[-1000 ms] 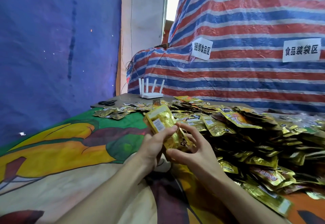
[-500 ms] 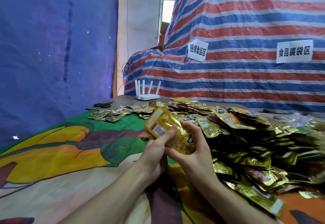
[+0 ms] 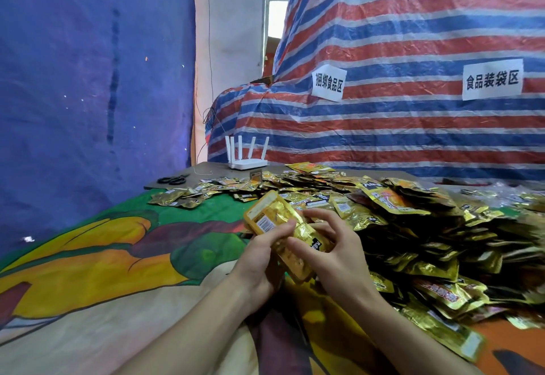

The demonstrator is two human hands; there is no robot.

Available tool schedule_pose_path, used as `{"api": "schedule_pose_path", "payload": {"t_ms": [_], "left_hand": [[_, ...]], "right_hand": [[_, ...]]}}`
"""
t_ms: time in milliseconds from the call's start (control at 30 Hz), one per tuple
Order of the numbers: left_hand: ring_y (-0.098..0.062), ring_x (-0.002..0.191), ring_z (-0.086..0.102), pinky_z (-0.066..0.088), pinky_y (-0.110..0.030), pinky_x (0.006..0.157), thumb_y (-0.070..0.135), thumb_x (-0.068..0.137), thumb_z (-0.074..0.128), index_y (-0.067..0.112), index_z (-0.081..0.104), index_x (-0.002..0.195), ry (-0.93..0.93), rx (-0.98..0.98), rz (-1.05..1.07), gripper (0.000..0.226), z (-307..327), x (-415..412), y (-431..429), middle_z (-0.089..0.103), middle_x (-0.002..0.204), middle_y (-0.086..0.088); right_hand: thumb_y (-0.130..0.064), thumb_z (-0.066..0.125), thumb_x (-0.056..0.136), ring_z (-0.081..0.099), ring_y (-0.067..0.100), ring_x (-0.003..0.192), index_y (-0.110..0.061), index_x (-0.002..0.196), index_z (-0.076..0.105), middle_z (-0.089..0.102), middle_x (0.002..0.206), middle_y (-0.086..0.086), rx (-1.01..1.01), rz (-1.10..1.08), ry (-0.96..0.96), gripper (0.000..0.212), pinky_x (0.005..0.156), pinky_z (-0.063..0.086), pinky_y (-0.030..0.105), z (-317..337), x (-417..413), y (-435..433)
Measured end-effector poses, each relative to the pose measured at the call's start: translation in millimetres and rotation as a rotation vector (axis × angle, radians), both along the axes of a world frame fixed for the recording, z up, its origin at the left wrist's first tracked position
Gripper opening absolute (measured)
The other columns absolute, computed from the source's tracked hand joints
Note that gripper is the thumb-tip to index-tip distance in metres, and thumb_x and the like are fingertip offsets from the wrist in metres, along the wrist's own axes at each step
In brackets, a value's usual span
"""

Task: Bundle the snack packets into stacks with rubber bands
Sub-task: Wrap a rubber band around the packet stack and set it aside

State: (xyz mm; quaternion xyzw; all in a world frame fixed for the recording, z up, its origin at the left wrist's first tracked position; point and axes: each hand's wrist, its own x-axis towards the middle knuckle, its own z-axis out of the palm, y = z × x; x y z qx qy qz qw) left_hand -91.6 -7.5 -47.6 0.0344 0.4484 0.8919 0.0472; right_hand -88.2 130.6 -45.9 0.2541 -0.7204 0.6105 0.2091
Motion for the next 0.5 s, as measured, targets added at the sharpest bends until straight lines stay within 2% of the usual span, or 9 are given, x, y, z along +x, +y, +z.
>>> {"api": "schedule_pose_path", "payload": {"t_ms": [67, 100, 133, 167, 233, 300, 367, 433, 500], "left_hand": [[-0.039, 0.113, 0.065, 0.049, -0.051, 0.101, 0.033, 0.075, 0.078, 0.004, 0.067, 0.125, -0.007, -0.009, 0.029, 0.059, 2, 3, 1, 0.066, 0.123, -0.023], [-0.036, 0.110, 0.067, 0.053, -0.047, 0.097, 0.038, 0.072, 0.078, 0.003, 0.066, 0.125, -0.008, 0.001, 0.074, 0.064, 3, 3, 1, 0.068, 0.121, -0.021], [-0.029, 0.098, 0.071, 0.056, -0.040, 0.084, 0.043, 0.070, 0.076, 0.005, 0.068, 0.120, -0.001, 0.011, 0.150, 0.063, 4, 1, 0, 0.072, 0.111, -0.016], [-0.021, 0.083, 0.070, 0.053, -0.034, 0.072, 0.047, 0.073, 0.073, 0.008, 0.069, 0.111, 0.000, 0.019, 0.243, 0.055, 4, 0, -1, 0.074, 0.098, -0.009], [-0.015, 0.067, 0.062, 0.042, -0.030, 0.061, 0.044, 0.087, 0.064, 0.012, 0.067, 0.094, -0.070, 0.041, 0.494, 0.033, 3, -6, -10, 0.068, 0.076, -0.001], [-0.017, 0.064, 0.056, 0.038, -0.030, 0.059, 0.035, 0.096, 0.055, 0.009, 0.062, 0.087, -0.159, 0.076, 0.779, 0.029, 2, -11, -27, 0.061, 0.075, -0.005], [-0.022, 0.068, 0.052, 0.036, -0.031, 0.057, 0.029, 0.098, 0.051, 0.010, 0.057, 0.082, -0.215, 0.097, 1.026, 0.026, 4, -11, -42, 0.056, 0.080, -0.009], [-0.023, 0.072, 0.051, 0.034, -0.031, 0.056, 0.026, 0.097, 0.050, 0.010, 0.058, 0.087, -0.222, 0.051, 1.166, 0.021, 5, -9, -48, 0.057, 0.082, -0.007], [-0.016, 0.069, 0.049, 0.031, -0.031, 0.056, 0.025, 0.097, 0.052, 0.010, 0.058, 0.091, -0.188, -0.083, 1.203, 0.016, 7, -6, -44, 0.056, 0.080, -0.002]], "right_hand": [[-0.020, 0.087, 0.076, 0.068, 0.005, 0.098, -0.034, 0.112, 0.069, 0.072, 0.099, -0.010, 0.012, -0.026, 0.043, 0.042, 0.078, 0.057, 0.025, 6, 2, 2], [-0.021, 0.087, 0.077, 0.068, 0.003, 0.096, -0.035, 0.110, 0.070, 0.072, 0.097, -0.013, 0.015, -0.044, 0.066, 0.040, 0.077, 0.056, 0.023, 11, 2, 3], [-0.022, 0.086, 0.077, 0.067, -0.002, 0.096, -0.035, 0.107, 0.070, 0.071, 0.096, -0.016, 0.031, -0.076, 0.086, 0.037, 0.077, 0.055, 0.018, 16, 2, 3], [-0.025, 0.086, 0.078, 0.065, -0.007, 0.095, -0.036, 0.106, 0.070, 0.070, 0.094, -0.020, 0.063, -0.120, 0.097, 0.034, 0.075, 0.052, 0.012, 23, 1, 2], [-0.029, 0.083, 0.079, 0.060, -0.013, 0.091, -0.035, 0.108, 0.068, 0.064, 0.090, -0.025, 0.149, -0.205, 0.074, 0.033, 0.069, 0.047, 0.008, 36, -1, -2], [-0.030, 0.080, 0.081, 0.057, -0.009, 0.085, -0.030, 0.110, 0.065, 0.058, 0.091, -0.024, 0.229, -0.239, 0.018, 0.033, 0.067, 0.047, 0.015, 43, -3, -11], [-0.031, 0.076, 0.081, 0.060, 0.001, 0.081, -0.026, 0.107, 0.064, 0.064, 0.092, -0.011, 0.327, -0.215, -0.036, 0.029, 0.067, 0.053, 0.025, 42, -1, -23], [-0.037, 0.068, 0.082, 0.061, 0.016, 0.088, -0.022, 0.102, 0.061, 0.063, 0.099, 0.001, 0.570, -0.260, -0.054, 0.025, 0.075, 0.055, 0.034, 30, 2, -35], [-0.041, 0.055, 0.087, 0.049, 0.027, 0.111, -0.019, 0.102, 0.062, 0.055, 0.116, 0.008, 1.010, -0.437, 0.042, 0.028, 0.091, 0.046, 0.036, 16, 1, -45]]}}
